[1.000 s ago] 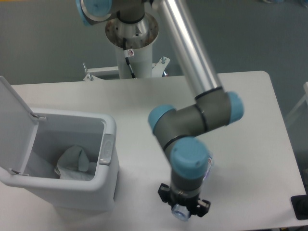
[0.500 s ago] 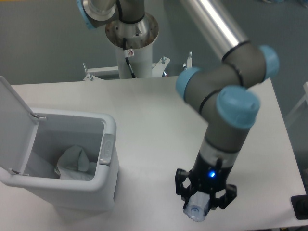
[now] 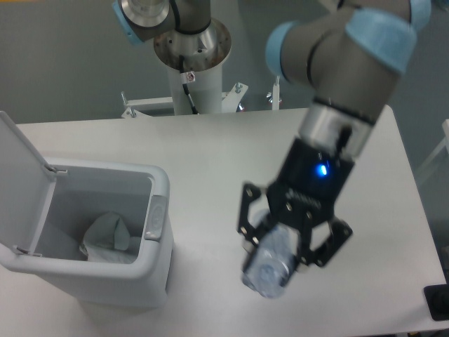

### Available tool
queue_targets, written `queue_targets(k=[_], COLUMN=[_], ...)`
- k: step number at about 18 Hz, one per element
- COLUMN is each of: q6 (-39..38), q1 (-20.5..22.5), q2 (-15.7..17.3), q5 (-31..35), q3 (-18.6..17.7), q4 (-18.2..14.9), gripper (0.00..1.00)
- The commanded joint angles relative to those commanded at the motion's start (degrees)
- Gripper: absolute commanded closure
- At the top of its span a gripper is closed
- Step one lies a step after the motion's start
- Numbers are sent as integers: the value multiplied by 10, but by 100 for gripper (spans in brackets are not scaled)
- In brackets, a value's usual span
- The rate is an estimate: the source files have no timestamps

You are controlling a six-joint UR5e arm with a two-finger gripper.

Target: Place the trash in the trash can

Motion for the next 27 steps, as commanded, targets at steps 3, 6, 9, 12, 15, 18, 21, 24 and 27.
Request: queue_targets(k=[3, 6, 9, 12, 15, 18, 21, 24, 27], q6=[0, -9, -28, -28, -24, -26, -26, -25, -21], q1=[-32, -75, -105, -123, -130, -130, -130, -127, -95], q2=[11, 17, 16, 17, 36, 38, 36, 37, 34], q5=[-11, -12, -12, -12, -11, -10, -10, -10, -8], q3=[0, -5, -8, -26, -74, -92, -92, -91, -91], q4=[1, 17, 18, 18, 25, 58, 59, 59, 59], gripper=[85, 85, 84, 80, 57, 0, 0, 0, 0])
